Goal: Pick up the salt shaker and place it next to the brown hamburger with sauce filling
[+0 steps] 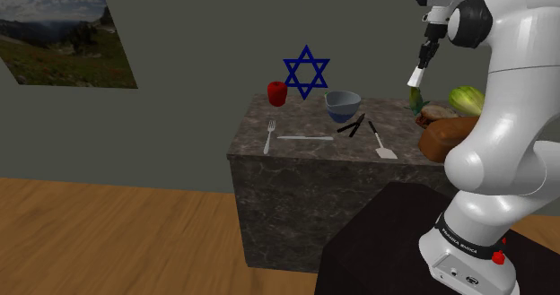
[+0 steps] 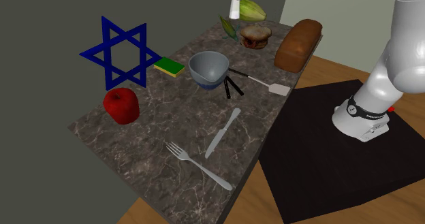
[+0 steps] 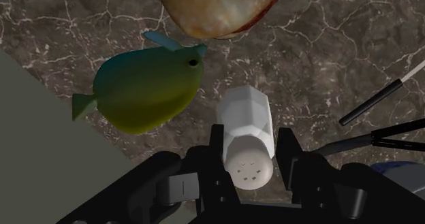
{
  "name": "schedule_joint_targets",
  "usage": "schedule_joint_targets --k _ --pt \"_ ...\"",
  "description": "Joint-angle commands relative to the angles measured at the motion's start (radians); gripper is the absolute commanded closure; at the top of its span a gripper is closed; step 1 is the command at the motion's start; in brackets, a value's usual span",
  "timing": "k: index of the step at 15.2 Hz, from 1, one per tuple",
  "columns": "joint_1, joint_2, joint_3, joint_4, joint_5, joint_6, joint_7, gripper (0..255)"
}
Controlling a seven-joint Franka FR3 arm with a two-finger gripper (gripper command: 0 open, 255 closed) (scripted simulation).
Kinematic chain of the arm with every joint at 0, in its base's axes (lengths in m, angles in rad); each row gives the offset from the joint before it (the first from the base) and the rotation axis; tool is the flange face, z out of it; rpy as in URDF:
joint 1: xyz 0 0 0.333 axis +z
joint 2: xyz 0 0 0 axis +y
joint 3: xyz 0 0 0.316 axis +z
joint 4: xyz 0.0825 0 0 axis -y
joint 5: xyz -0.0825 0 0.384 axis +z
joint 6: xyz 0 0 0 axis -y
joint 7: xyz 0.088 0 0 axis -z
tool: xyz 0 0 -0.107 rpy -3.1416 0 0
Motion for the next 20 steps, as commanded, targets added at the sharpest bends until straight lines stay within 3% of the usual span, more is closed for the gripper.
schedule_joint_targets --k 1,20 --pt "0.002 -0.004 0.0 -0.031 -0.001 0.027 -0.005 255" --pt "0.024 0.008 0.008 -0.27 0.011 0.275 -0.029 255"
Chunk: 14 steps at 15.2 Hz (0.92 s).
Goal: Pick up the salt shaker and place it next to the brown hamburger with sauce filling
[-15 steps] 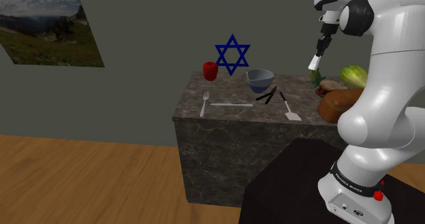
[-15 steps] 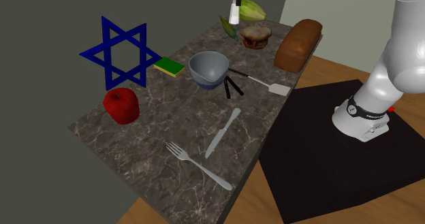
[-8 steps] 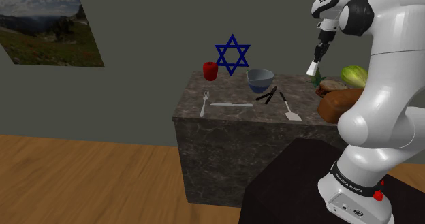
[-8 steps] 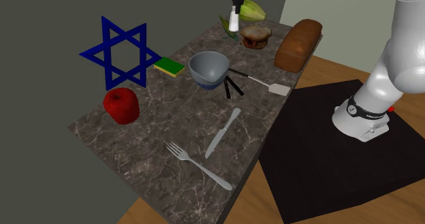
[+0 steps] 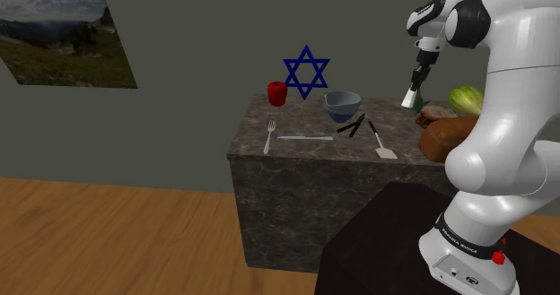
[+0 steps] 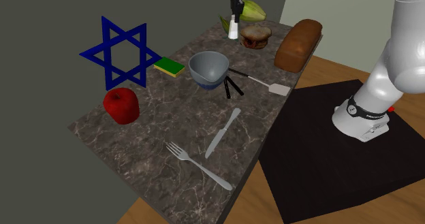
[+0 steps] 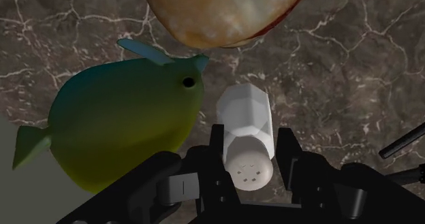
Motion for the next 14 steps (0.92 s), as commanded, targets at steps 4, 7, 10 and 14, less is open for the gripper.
schedule_joint_targets --k 4,7,10,14 --pt "0.001 0.017 0.004 -0.047 0.009 0.063 -0.009 255" --pt "0.001 0.03 0.008 -0.072 0.016 0.1 -0.015 255" --pt "0.001 0.03 0.008 -0.072 0.016 0.1 -0.015 255" --pt "0.001 0.03 0.008 -0.072 0.016 0.1 -0.015 255"
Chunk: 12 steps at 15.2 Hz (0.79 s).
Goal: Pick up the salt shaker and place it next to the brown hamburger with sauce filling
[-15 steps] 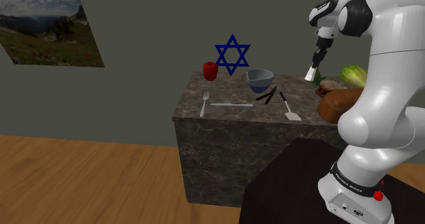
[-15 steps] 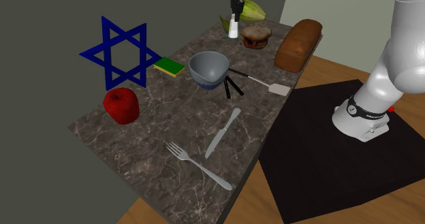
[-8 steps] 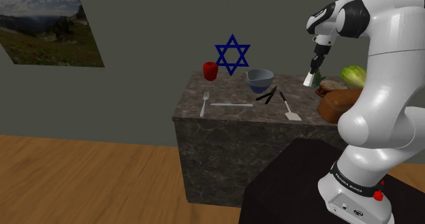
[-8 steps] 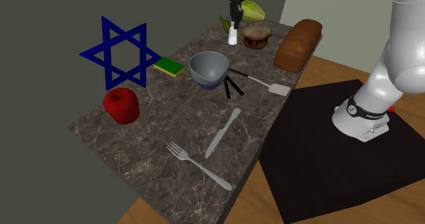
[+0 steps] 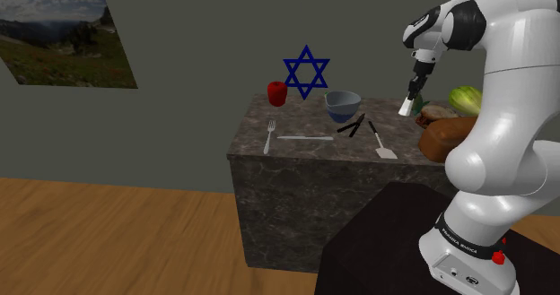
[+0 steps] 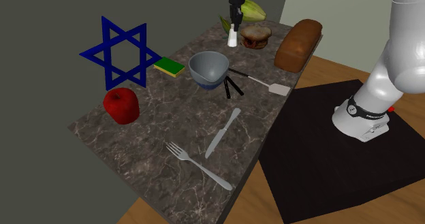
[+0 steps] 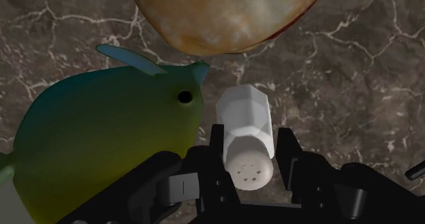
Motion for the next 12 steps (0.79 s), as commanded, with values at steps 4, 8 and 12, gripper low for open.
schedule_joint_targets --k 4,8,12 --pt "0.0 0.0 0.0 0.0 0.0 0.0 0.0 0" --pt "-0.004 -0.013 -0.005 0.049 -0.008 -0.06 0.006 0" --pt "-0.008 -0.02 -0.008 0.098 -0.013 -0.116 0.011 0"
